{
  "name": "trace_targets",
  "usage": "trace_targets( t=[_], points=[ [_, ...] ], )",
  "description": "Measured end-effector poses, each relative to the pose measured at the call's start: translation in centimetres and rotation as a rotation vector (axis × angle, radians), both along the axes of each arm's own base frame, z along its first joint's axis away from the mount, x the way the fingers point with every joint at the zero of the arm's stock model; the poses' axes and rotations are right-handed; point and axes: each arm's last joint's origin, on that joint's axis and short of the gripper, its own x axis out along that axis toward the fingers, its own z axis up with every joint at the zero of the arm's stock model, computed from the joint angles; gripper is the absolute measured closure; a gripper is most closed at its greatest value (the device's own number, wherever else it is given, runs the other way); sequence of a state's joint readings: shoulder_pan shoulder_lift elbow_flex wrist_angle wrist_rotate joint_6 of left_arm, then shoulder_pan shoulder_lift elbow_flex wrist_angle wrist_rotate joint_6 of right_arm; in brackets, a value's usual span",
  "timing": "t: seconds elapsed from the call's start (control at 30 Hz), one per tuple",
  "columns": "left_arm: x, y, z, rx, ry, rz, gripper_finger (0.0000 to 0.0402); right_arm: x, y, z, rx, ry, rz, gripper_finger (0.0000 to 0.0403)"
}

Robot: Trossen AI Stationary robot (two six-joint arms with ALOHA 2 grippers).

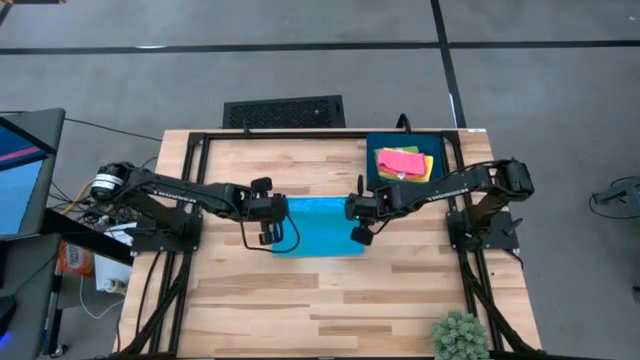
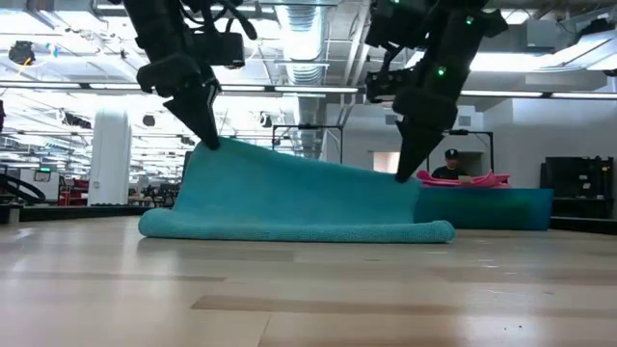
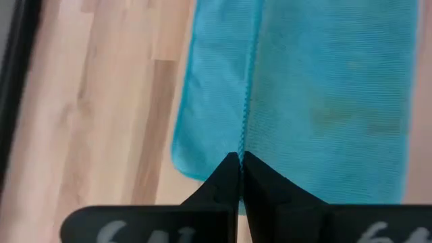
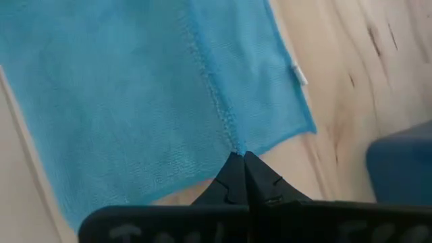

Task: Fold microfiber towels
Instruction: Fold the light blue microfiber towel

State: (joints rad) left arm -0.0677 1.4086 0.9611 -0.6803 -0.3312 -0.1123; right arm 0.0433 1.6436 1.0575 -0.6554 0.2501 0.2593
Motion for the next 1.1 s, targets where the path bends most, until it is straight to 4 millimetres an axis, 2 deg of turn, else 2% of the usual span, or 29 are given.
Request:
trace_targets(
  t=[0.23, 0.4, 0.67, 0.9, 1.1],
  points=[
    [0.4, 0.0, 0.2, 0.008, -0.033, -0.036, 0.0401, 0.2, 0.0, -0.3, -0.001, 0.004, 0.000, 0.0392],
    [0.6, 0.3, 0.3, 0.033, -0.062, 0.000, 0.0397, 0.3, 0.0, -0.3, -0.003, 0.000, 0.004, 0.0390],
    [0.6, 1.7, 0.3, 0.025, -0.061, 0.052, 0.0318, 0.3, -0.4, -0.3, -0.012, -0.005, -0.010, 0.0348],
    [0.5, 2.7, 0.3, -0.012, -0.062, 0.075, 0.0258, 0.5, -2.0, -0.2, -0.008, -0.028, -0.070, 0.0317],
    [0.4, 3.5, 0.3, -0.010, -0.074, 0.152, 0.0230, 0.3, -3.8, -0.3, 0.012, -0.021, -0.113, 0.0277]
  ],
)
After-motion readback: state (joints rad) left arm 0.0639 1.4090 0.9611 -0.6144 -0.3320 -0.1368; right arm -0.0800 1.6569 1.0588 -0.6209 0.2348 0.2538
